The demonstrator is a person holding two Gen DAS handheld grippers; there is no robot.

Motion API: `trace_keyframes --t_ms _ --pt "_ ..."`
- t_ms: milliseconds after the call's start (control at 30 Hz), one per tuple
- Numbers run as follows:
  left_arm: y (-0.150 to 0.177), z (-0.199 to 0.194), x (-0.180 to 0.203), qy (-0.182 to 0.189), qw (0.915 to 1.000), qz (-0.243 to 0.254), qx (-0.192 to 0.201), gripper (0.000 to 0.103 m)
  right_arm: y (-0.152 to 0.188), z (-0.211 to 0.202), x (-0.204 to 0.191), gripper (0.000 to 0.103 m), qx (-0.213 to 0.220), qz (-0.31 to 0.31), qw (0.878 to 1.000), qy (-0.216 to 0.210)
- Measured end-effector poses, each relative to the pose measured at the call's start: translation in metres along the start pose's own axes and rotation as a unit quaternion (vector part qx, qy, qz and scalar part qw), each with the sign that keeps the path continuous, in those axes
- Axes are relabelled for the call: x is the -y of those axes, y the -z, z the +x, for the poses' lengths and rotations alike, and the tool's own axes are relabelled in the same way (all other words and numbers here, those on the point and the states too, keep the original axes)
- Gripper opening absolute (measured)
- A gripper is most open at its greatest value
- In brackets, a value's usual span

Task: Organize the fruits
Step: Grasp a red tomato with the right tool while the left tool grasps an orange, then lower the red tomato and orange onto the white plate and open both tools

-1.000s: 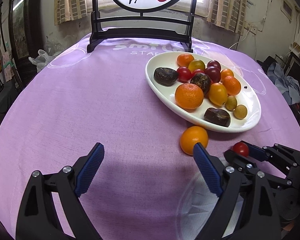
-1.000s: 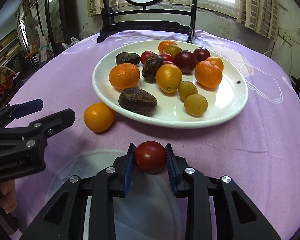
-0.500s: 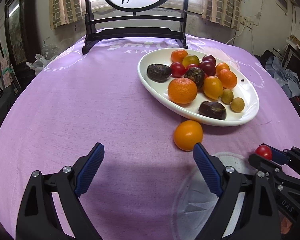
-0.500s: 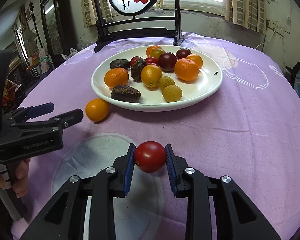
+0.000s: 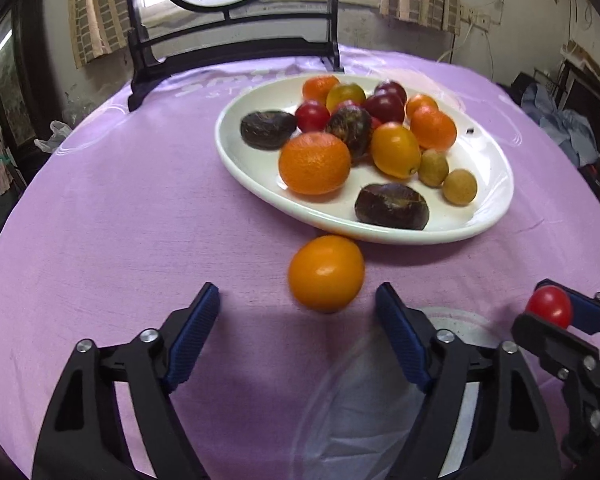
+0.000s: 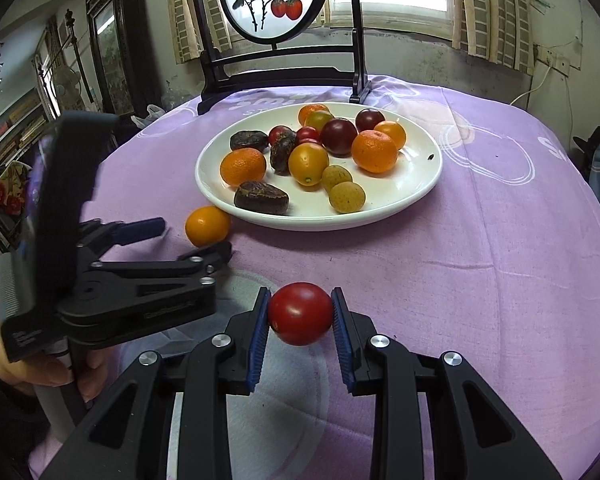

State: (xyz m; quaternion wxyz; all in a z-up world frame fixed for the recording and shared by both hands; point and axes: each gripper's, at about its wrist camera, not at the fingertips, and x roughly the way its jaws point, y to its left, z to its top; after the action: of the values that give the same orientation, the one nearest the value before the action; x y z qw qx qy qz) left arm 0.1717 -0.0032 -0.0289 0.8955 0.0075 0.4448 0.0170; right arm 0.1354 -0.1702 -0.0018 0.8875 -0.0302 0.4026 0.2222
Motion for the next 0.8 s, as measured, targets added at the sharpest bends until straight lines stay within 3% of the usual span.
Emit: trace_keyframes --t_ms 133,200,233,533,800 --pt "-0.003 0.004 0.001 0.007 0.9999 -0.012 0.001 0.062 0.000 0.000 0.001 0.031 -0.001 0.001 1.000 -0.002" --pt "-0.004 0.003 0.003 0.011 0.9999 -0.008 0.005 0.049 0.000 0.002 0.001 0.031 -0.004 0.001 1.000 -0.002" --pt "-0.004 0.001 0.003 0.017 0.9998 -0.006 0.009 0.037 0.000 0.002 0.001 0.031 -0.004 0.001 1.000 -0.001" --pt "0.000 -0.012 -0.002 0.031 0.9994 -0.017 0.006 0.036 0.000 0.000 0.000 0.031 0.002 -0.003 1.000 0.003" --pt "-0.002 -0.047 0.001 0.038 0.9981 -0.008 0.047 0.036 -0.008 -0.018 0.004 0.031 0.041 0.006 0.999 0.006"
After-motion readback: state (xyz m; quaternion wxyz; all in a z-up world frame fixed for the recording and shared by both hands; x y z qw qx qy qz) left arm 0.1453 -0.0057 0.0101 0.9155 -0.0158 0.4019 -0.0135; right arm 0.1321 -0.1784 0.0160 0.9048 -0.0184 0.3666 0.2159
